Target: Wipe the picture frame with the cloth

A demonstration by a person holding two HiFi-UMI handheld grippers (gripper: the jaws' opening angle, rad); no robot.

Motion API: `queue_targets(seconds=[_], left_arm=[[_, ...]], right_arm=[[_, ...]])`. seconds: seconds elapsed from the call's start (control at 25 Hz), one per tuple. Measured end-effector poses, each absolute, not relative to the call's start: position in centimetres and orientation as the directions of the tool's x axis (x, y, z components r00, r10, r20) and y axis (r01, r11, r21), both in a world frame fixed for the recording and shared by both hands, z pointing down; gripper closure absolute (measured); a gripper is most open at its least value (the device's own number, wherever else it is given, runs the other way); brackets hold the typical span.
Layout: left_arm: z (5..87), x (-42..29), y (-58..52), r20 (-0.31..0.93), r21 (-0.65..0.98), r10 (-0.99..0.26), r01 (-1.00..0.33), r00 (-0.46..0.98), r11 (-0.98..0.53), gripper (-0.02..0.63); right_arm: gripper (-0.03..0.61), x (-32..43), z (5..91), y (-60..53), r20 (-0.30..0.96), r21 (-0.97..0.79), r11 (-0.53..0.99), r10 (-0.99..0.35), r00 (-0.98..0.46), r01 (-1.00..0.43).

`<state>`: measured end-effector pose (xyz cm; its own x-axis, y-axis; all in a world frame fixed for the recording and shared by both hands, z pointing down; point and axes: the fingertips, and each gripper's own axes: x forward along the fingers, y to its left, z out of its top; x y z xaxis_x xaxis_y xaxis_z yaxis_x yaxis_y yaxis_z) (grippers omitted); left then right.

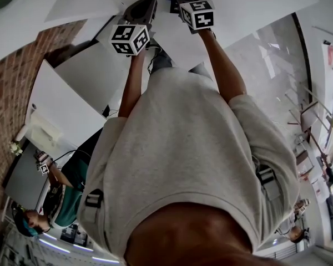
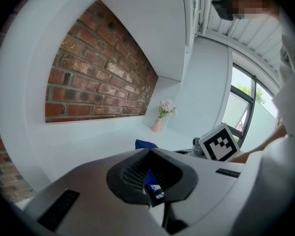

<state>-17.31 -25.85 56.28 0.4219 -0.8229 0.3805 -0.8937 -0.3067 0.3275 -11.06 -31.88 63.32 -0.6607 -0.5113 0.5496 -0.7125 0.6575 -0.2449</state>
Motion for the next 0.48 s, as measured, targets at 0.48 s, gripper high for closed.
queue_targets(seconds=[0.48], left_arm=[[56.8, -16.2, -26.4, 0.389, 0.322, -0.808, -0.887, 0.442, -0.33, 0.597]], right_arm=[[0.5, -7.5, 66.2, -31.6, 0.624, -0.199, 0.637, -0.504, -0.597, -0.745]])
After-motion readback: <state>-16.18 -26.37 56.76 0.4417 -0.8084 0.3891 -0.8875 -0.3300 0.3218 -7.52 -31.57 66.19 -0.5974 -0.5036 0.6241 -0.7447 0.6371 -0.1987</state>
